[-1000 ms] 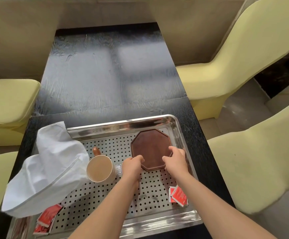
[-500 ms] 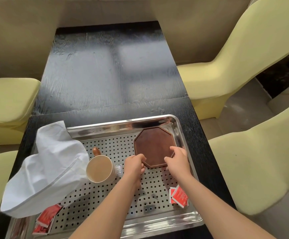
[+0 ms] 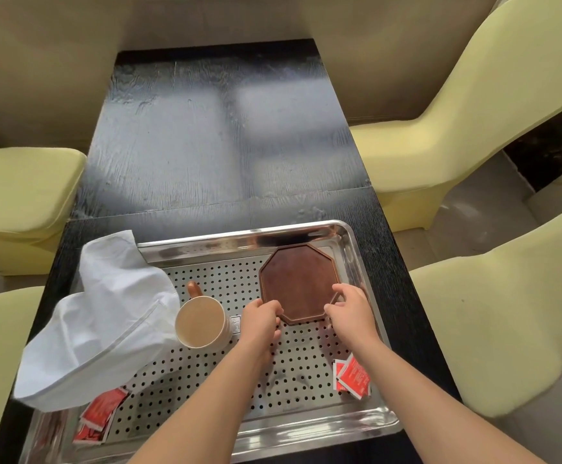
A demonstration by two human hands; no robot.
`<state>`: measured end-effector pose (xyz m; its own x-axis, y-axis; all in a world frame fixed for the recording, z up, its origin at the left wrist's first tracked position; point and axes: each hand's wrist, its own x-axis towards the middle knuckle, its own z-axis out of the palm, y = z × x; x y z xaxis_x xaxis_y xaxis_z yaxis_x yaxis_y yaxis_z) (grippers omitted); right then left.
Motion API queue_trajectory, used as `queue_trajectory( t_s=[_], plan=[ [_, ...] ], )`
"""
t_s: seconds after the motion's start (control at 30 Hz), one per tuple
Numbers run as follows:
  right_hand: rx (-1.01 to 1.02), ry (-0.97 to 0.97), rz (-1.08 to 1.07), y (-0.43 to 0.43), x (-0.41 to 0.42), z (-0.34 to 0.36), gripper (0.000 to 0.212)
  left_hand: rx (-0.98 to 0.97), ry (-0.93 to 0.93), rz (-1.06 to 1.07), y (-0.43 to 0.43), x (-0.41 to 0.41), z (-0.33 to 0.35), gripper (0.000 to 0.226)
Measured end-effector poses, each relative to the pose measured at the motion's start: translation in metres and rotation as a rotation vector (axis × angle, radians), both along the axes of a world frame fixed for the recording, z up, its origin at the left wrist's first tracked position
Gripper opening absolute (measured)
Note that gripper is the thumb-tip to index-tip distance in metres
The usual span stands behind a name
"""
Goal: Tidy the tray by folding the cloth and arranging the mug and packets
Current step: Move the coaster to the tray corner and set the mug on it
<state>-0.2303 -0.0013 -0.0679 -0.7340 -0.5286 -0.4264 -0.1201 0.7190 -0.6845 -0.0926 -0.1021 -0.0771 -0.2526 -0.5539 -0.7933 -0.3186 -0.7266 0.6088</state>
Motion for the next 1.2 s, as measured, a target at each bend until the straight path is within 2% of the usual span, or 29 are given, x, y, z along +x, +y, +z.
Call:
queue_trajectory(
  t_s=[0.07, 0.23, 0.37, 0.5, 0.6, 0.7, 0.8, 0.9, 1.1, 1.2],
  plan=[
    [0.001, 0.002, 0.003, 0.0, 0.002, 0.001, 0.048, -0.015, -0.007, -0.035, 0.003, 0.004, 0.003, 0.055],
    [0.011, 0.041, 0.03, 0.001, 0.014, 0.01, 0.047, -0.109, -0.081, -0.188, 0.027, 0.028, 0.014, 0.066],
    [-0.019, 0.025, 0.136, -0.003, 0.033, 0.021, 0.046, -0.352, -0.214, -0.442, 0.047, 0.062, 0.021, 0.06],
    [-0.062, -0.011, 0.267, -0.015, 0.061, 0.033, 0.052, -0.638, -0.464, -0.711, 0.055, 0.116, 0.021, 0.057],
    [-0.098, -0.023, 0.401, -0.025, 0.086, 0.041, 0.072, -0.825, -0.684, -0.869, 0.059, 0.162, 0.016, 0.049],
    [-0.112, -0.026, 0.552, -0.035, 0.114, 0.046, 0.106, -0.945, -0.818, -0.869, 0.063, 0.2, 0.006, 0.052],
    [-0.117, 0.052, 0.648, -0.047, 0.135, 0.046, 0.123, -0.909, -0.861, -0.881, 0.064, 0.223, -0.006, 0.06],
    [-0.128, 0.096, 0.639, -0.057, 0.15, 0.044, 0.129, -0.818, -0.86, -0.89, 0.067, 0.232, -0.015, 0.065],
    [-0.1, 0.268, 0.649, -0.069, 0.161, 0.037, 0.113, -0.792, -0.833, -0.908, 0.066, 0.234, -0.015, 0.06],
    [-0.085, 0.275, 0.646, -0.073, 0.162, 0.033, 0.11, -0.789, -0.844, -0.926, 0.067, 0.233, -0.014, 0.059]
  ],
)
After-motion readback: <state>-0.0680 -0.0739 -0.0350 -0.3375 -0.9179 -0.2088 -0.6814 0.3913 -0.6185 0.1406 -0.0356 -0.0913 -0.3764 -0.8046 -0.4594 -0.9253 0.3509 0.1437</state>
